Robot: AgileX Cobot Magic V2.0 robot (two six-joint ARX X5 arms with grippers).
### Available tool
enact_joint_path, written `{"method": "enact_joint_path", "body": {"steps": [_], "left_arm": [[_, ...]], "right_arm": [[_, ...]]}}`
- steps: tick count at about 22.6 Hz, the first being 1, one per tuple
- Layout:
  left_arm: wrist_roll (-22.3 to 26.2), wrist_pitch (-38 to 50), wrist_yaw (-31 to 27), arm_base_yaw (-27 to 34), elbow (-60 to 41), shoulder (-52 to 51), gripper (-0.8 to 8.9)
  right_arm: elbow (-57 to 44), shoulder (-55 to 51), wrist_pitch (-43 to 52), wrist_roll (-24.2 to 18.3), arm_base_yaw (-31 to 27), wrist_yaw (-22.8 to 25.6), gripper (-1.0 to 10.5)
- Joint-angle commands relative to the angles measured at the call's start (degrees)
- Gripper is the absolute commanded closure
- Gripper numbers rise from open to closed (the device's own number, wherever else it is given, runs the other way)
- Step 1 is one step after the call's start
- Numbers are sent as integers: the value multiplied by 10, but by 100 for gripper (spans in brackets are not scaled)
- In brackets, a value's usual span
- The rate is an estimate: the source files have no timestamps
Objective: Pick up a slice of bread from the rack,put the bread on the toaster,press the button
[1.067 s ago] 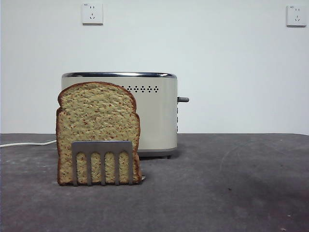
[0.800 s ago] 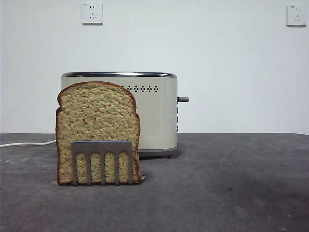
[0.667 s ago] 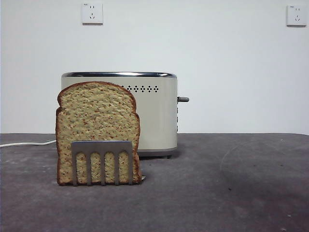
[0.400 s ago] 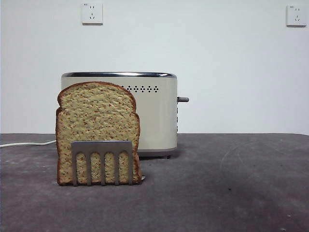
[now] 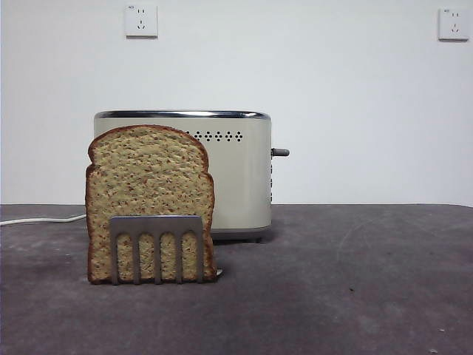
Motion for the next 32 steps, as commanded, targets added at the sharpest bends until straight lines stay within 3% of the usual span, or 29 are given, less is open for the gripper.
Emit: {"method": "enact_joint_path", "body": {"steps": [1, 6, 13, 14, 16, 19, 22, 26, 32], "left_arm": [[103, -46, 42, -1, 43, 33, 821], [170, -134, 80, -19, 99, 76, 821], [195, -163, 77, -38, 108, 88, 798], [195, -162, 77, -42, 108, 92, 665], [204, -149, 77, -54, 108, 101, 251], [232, -132, 72, -87, 111, 126, 223], [278, -152, 17, -144, 143, 179, 223], [351, -187, -99, -242, 209, 273, 224], [463, -171, -214, -348, 268, 422, 225]], "right_arm": [[57, 29, -67, -90, 1, -18, 959], [127, 68, -173, -150, 2, -23, 959], [130, 70, -179, -153, 8, -20, 959], [130, 70, -179, -153, 8, -21, 959], [130, 70, -179, -153, 8, -21, 959], [130, 70, -179, -153, 8, -21, 958], [130, 71, -179, -153, 8, -20, 958], [130, 73, -179, -153, 8, -20, 958], [130, 75, -179, -153, 8, -20, 958]]}}
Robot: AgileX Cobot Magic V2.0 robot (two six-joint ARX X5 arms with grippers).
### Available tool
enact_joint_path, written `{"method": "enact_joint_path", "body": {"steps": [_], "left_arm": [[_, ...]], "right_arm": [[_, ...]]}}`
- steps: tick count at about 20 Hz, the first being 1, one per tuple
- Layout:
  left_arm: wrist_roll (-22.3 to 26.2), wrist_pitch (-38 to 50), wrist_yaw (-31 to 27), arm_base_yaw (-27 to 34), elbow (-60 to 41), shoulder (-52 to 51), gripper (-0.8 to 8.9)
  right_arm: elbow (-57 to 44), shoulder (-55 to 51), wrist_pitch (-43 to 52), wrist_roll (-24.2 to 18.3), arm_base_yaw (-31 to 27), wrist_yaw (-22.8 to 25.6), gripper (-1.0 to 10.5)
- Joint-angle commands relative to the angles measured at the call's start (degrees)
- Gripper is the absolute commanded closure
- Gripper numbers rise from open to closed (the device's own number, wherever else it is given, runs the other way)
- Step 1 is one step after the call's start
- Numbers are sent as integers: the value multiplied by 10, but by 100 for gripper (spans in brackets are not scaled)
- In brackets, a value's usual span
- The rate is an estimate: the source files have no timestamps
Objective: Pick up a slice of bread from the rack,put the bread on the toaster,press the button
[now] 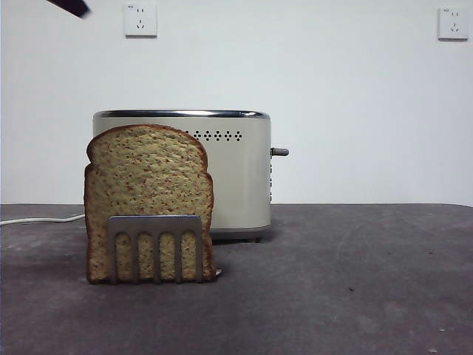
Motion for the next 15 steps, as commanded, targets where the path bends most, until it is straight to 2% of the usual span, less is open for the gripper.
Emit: {"method": "enact_joint_path", "body": {"steps": [1, 4, 9, 13, 15], "left_arm": [[68, 18, -31, -26, 5, 44, 225], [95, 43, -56, -49, 5, 108, 225], [118, 60, -58, -66, 5, 190, 239], [127, 64, -59, -66, 5, 236, 382], [127, 67, -72, -66, 5, 246, 548]], "right_arm": [[1, 0, 2, -5, 1, -1, 958], [1, 0, 2, -5, 1, -1, 958], [1, 0, 2, -5, 1, -1, 958], [1, 0, 2, -5, 1, -1, 958], [1, 0, 2, -5, 1, -1, 958]]}}
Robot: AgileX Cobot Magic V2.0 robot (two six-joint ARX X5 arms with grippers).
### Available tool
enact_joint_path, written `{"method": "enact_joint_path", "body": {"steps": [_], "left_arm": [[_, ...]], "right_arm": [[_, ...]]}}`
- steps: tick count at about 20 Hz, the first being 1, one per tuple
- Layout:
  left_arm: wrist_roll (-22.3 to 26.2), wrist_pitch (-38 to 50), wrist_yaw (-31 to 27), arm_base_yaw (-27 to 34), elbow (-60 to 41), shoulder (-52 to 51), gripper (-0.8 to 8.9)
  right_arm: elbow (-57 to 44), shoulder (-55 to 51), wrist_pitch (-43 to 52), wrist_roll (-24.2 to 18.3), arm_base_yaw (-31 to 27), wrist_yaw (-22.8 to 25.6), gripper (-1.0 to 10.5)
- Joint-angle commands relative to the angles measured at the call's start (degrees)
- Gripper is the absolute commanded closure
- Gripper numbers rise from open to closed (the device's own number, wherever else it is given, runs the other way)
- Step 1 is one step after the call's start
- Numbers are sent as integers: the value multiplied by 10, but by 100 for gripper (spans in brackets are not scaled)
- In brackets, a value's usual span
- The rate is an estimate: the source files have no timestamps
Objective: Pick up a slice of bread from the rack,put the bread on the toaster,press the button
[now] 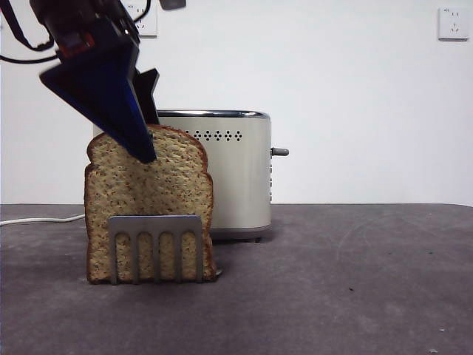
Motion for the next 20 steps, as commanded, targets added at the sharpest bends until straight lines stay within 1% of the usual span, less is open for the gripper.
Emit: {"method": "enact_joint_path", "body": {"steps": [1, 2, 3, 10, 14, 17, 20], "left_arm": [[7, 6, -11, -1, 0, 9, 669], [7, 8, -9, -1, 0, 9, 759], [7, 10, -9, -1, 0, 9, 825], [7, 9, -9, -1, 6, 9, 822], [7, -15, -9, -1, 45, 9, 822], [7, -81, -9, -1, 106, 9, 822], [7, -158, -9, -1, 194, 9, 822]], "right_arm": [[1, 0, 2, -5, 1, -1, 958], [1, 0, 2, -5, 1, -1, 958], [1, 0, 2, -5, 1, -1, 958], [1, 1, 2, -5, 1, -1, 958], [1, 3, 2, -5, 1, -1, 958], [1, 7, 2, -5, 1, -1, 958], [1, 12, 2, -5, 1, -1, 958]]}}
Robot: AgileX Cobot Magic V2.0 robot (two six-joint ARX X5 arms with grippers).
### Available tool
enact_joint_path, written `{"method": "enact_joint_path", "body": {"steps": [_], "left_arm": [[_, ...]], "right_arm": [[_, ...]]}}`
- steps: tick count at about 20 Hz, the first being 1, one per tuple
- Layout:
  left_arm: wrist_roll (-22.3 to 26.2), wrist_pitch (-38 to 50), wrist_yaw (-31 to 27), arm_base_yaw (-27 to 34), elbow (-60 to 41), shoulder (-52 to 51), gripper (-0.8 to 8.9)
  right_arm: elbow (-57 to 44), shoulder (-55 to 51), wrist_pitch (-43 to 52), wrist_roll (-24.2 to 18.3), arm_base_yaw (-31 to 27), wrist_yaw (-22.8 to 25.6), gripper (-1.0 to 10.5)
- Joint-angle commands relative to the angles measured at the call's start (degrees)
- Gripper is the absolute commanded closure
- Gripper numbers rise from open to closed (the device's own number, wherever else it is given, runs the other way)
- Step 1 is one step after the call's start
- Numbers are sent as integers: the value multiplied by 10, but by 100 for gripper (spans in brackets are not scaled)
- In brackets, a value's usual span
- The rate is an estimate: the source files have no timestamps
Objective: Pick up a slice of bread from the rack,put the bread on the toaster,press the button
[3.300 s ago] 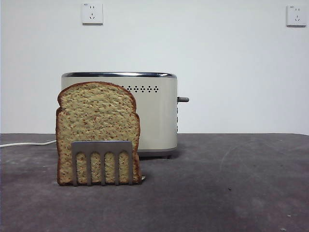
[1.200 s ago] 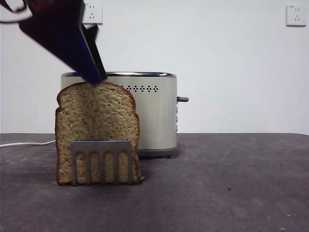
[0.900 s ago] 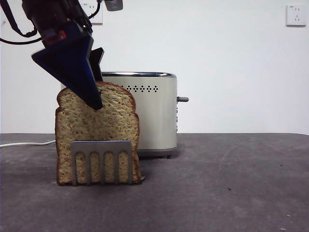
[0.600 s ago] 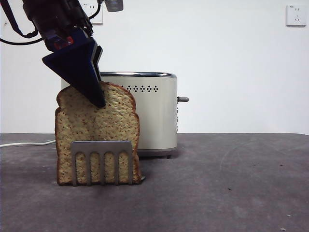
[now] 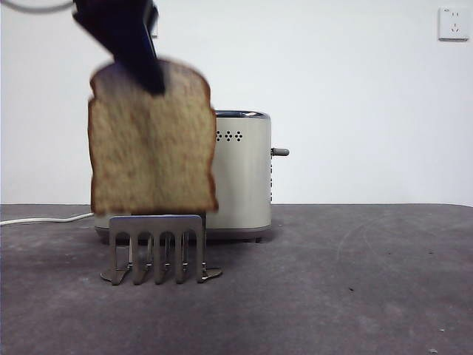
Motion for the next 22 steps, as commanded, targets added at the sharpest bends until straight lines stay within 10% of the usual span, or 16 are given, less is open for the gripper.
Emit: {"method": "enact_joint_path", "body": {"steps": [1, 9, 22], "left_arm": [[6, -40, -1, -1, 72, 2, 822], [48, 10, -124, 1, 216, 2, 822], [159, 64, -114, 52, 216, 88, 823]], "right_arm": [[1, 4, 2, -5, 1, -1, 958], [1, 10, 2, -5, 1, -1, 958], [1, 12, 1, -5, 1, -1, 958]]}}
